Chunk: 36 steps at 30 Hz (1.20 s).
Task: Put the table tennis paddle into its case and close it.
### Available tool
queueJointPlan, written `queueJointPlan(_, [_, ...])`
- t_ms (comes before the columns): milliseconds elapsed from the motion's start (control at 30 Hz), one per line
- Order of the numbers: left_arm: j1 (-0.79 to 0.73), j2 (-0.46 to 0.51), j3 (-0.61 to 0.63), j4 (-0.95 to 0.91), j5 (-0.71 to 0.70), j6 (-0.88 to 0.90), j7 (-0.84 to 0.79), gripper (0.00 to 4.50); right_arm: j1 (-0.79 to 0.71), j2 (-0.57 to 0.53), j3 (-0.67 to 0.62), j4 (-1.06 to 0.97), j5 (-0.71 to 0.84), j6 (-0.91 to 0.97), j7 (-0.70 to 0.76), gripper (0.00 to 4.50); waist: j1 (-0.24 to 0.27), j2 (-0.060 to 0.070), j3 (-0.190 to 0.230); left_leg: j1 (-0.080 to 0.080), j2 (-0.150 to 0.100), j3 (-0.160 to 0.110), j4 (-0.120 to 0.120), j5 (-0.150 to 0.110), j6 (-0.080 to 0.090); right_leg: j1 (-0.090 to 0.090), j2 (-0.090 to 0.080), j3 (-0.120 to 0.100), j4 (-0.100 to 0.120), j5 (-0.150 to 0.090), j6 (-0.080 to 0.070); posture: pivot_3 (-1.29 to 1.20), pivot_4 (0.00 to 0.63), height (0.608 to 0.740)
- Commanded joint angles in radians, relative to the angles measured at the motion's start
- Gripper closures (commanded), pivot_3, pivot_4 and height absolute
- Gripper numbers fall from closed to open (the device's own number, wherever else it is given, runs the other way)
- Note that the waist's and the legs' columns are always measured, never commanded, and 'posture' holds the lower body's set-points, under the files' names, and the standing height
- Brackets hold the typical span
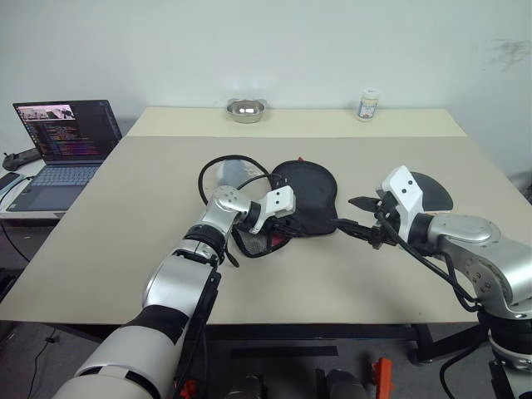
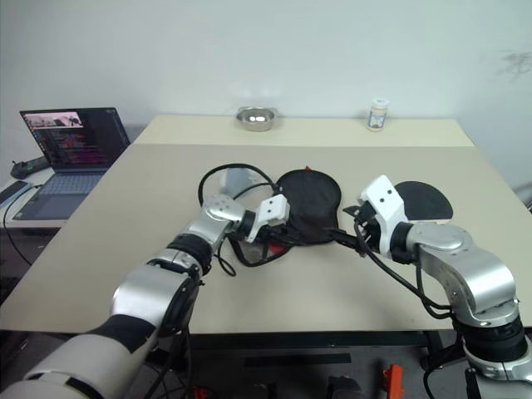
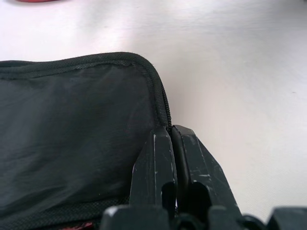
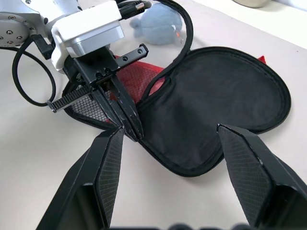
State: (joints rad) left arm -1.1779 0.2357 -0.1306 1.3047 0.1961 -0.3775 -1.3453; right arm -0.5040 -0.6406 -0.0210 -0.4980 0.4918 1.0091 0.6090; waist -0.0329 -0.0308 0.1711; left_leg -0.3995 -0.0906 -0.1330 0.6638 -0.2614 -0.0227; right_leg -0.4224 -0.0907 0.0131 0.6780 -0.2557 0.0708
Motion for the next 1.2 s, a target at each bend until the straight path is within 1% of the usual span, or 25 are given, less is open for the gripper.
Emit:
queueJointPlan(33, [-0.021, 0.013, 0.000, -0.034, -0.001, -0.020, 0.053, 4.44, -0.005, -0.015, -0.031, -0.033, 0.010, -0.008, -0.008, 1.14, 0.000, 0.000, 0.000, 0.000, 0.000, 0.000, 0.000, 0.000, 0.000, 0.000, 0.000, 0.000, 0.000, 0.000, 0.000, 0.00, 0.150, 0.740])
queueJointPlan(67, [-0.020, 0.014, -0.004, -0.034, 0.001, -0.024, 0.061, 4.44, -0.005, -0.015, -0.029, -0.033, 0.011, -0.008, -0.009, 1.14, 0.000, 0.000, 0.000, 0.000, 0.000, 0.000, 0.000, 0.000, 0.000, 0.000, 0.000, 0.000, 0.000, 0.000, 0.000, 0.00, 0.150, 0.740])
queueJointPlan(100, [-0.020, 0.014, -0.005, -0.033, 0.001, -0.025, 0.060, 4.03, -0.005, -0.015, -0.028, -0.031, 0.012, -0.010, -0.008, 1.14, 0.000, 0.000, 0.000, 0.000, 0.000, 0.000, 0.000, 0.000, 0.000, 0.000, 0.000, 0.000, 0.000, 0.000, 0.000, 0.00, 0.150, 0.740])
queueJointPlan(133, [-0.019, 0.013, -0.005, -0.034, -0.001, -0.028, 0.068, 3.84, -0.006, -0.015, -0.026, -0.028, 0.011, -0.012, -0.008, 1.14, 0.000, 0.000, 0.000, 0.000, 0.000, 0.000, 0.000, 0.000, 0.000, 0.000, 0.000, 0.000, 0.000, 0.000, 0.000, 0.00, 0.150, 0.740])
queueJointPlan(167, [-0.019, 0.012, -0.001, -0.035, -0.006, -0.030, 0.072, 3.56, -0.006, -0.016, -0.025, -0.026, 0.011, -0.014, -0.007, 1.14, 0.000, 0.000, 0.000, 0.000, 0.000, 0.000, 0.000, 0.000, 0.000, 0.000, 0.000, 0.000, 0.000, 0.000, 0.000, 0.00, 0.150, 0.740])
queueJointPlan(367, [-0.015, 0.016, 0.018, -0.051, -0.041, -0.028, 0.041, 1.44, -0.012, -0.015, -0.016, -0.012, 0.005, -0.023, -0.004, 1.14, 0.000, 0.000, 0.000, 0.000, 0.000, 0.000, 0.000, 0.000, 0.000, 0.000, 0.000, 0.000, 0.000, 0.000, 0.000, 0.00, 0.150, 0.740])
queueJointPlan(433, [-0.004, 0.025, 0.023, -0.066, -0.053, -0.040, 0.023, 0.80, -0.016, -0.014, -0.013, -0.007, 0.001, -0.025, -0.006, 1.14, 0.000, 0.000, 0.000, 0.000, 0.000, 0.000, 0.000, 0.000, 0.000, 0.000, 0.000, 0.000, 0.000, 0.000, 0.000, 0.00, 0.150, 0.740])
queueJointPlan(500, [0.002, 0.036, 0.037, -0.083, -0.078, -0.027, -0.001, 0.04, -0.019, -0.011, -0.012, -0.002, -0.003, -0.027, -0.010, 1.14, 0.000, 0.000, 0.000, 0.000, 0.000, 0.000, 0.000, 0.000, 0.000, 0.000, 0.000, 0.000, 0.000, 0.000, 0.000, 0.00, 0.150, 0.740])
queueJointPlan(600, [0.011, 0.067, 0.062, -0.118, -0.119, 0.006, -0.031, 0.04, -0.029, 0.005, -0.019, 0.015, -0.008, -0.025, -0.032, 1.14, -0.002, 0.000, 0.000, 0.000, 0.000, 0.000, 0.000, 0.000, 0.000, 0.000, 0.000, 0.000, 0.000, 0.000, 0.000, 0.00, 0.150, 0.740])
queueJointPlan(700, [0.023, 0.104, 0.099, -0.173, -0.178, 0.086, -0.053, 0.04, -0.041, 0.021, -0.023, 0.041, -0.013, -0.028, -0.057, 1.14, -0.004, 0.000, 0.000, 0.000, 0.000, 0.000, 0.000, 0.000, 0.000, 0.000, 0.000, 0.000, 0.001, 0.000, 0.000, 0.00, 0.150, 0.740])
queueJointPlan(900, [0.087, 0.216, 0.200, -0.337, -0.295, 0.278, -0.001, 0.04, -0.082, 0.053, 0.019, 0.129, -0.058, -0.061, -0.088, 1.14, -0.010, 0.000, 0.000, 0.001, 0.000, 0.000, 0.000, 0.000, 0.000, 0.000, 0.000, 0.000, 0.001, 0.000, 0.000, 0.00, 0.150, 0.740])
queueJointPlan(1000, [0.150, 0.285, 0.259, -0.466, -0.372, 0.420, 0.015, 0.04, -0.120, 0.092, 0.054, 0.230, -0.102, -0.094, -0.113, 1.14, -0.017, 0.000, 0.000, 0.001, 0.000, 0.000, 0.001, 0.000, 0.000, 0.000, 0.000, 0.001, 0.001, 0.000, 0.000, 0.00, 0.150, 0.740])
queueJointPlan(1067, [0.215, 0.333, 0.301, -0.580, -0.423, 0.513, 0.033, 0.04, -0.156, 0.138, 0.078, 0.333, -0.137, -0.132, -0.132, 1.14, -0.025, 0.000, 0.000, 0.001, 0.000, 0.000, 0.001, 0.000, 0.000, 0.000, 0.000, 0.001, 0.002, 0.000, 0.000, 0.00, 0.150, 0.740])
queueJointPlan(1167, [0.294, 0.373, 0.325, -0.712, -0.460, 0.594, 0.080, 0.04, -0.201, 0.200, 0.090, 0.464, -0.173, -0.186, -0.152, 1.14, -0.026, 0.000, 0.000, 0.002, 0.001, 0.000, 0.000, 0.001, -0.001, -0.001, 0.000, 0.003, 0.002, 0.000, -0.001, 0.00, 0.150, 0.740])
queueJointPlan(1200, [0.314, 0.381, 0.327, -0.744, -0.466, 0.608, 0.094, 0.01, -0.213, 0.216, 0.090, 0.497, -0.184, -0.205, -0.154, 0.97, -0.025, 0.000, 0.000, 0.002, 0.001, 0.000, 0.000, 0.001, -0.002, -0.001, 0.000, 0.002, 0.002, 0.000, -0.001, 0.00, 0.150, 0.740])
